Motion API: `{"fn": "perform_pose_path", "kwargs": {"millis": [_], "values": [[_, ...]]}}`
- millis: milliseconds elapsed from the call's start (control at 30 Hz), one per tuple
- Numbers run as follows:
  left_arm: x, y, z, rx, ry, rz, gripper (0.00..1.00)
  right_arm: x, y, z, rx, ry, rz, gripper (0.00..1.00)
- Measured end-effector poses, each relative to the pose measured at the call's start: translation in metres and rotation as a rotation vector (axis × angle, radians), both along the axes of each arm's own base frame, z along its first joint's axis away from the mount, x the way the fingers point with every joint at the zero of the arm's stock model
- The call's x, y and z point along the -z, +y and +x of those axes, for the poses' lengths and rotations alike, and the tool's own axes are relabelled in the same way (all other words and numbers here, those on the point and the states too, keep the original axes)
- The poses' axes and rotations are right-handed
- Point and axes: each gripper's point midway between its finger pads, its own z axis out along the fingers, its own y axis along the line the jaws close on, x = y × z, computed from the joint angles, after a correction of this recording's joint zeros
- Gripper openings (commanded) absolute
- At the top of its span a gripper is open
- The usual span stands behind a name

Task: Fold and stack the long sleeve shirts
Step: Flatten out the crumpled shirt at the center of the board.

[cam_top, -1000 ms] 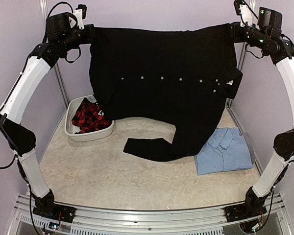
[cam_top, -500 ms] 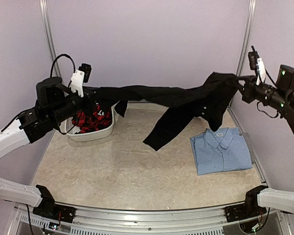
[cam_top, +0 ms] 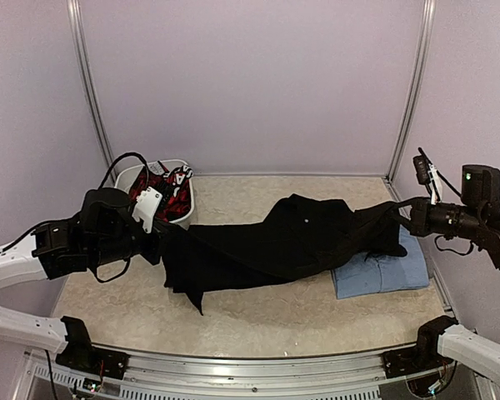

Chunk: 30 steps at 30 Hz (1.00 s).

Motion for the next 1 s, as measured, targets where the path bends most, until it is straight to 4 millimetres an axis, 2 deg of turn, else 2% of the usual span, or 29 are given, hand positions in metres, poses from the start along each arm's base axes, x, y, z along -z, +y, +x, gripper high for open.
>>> {"fn": "perform_pose_path", "kwargs": {"millis": [100,167,200,300,400,500,600,667,700,767,867,1000], "values": [[0.021,-0.002,-0.006,0.019,0.074,0.042,0.00,0.018,-0.001,-0.007,0.021,0.088,0.034,0.02],[0.034,-0.004,-0.010,0.036,0.122,0.063,0.01,0.033,-0.003,-0.013,0.040,0.156,0.039,0.10],[0.039,-0.005,-0.013,0.047,0.146,0.071,0.09,0.038,-0.005,-0.015,0.050,0.184,0.041,0.16],[0.049,-0.013,-0.026,0.110,0.205,0.076,0.29,0.048,-0.011,-0.024,0.091,0.256,0.036,0.43],[0.050,-0.031,-0.050,0.224,0.247,0.053,0.45,0.045,-0.018,-0.032,0.128,0.286,0.025,0.69],[0.051,-0.044,-0.069,0.337,0.287,0.037,0.62,0.038,-0.022,-0.037,0.148,0.290,0.026,0.83],[0.054,-0.052,-0.083,0.429,0.322,0.040,0.79,0.039,-0.023,-0.040,0.147,0.302,0.020,0.84],[0.054,-0.057,-0.087,0.469,0.332,0.046,0.95,0.041,-0.022,-0.043,0.144,0.313,0.017,0.80],[0.054,-0.058,-0.087,0.478,0.330,0.051,0.99,0.040,-0.022,-0.043,0.143,0.313,0.017,0.78],[0.052,-0.060,-0.084,0.474,0.316,0.041,0.99,0.039,-0.021,-0.042,0.136,0.310,0.019,0.74],[0.039,-0.059,-0.063,0.410,0.276,-0.011,0.99,0.041,-0.017,-0.029,0.127,0.314,0.009,0.74],[0.011,-0.053,-0.007,0.241,0.234,-0.172,0.99,0.053,-0.012,0.000,0.121,0.324,-0.021,0.73]]}}
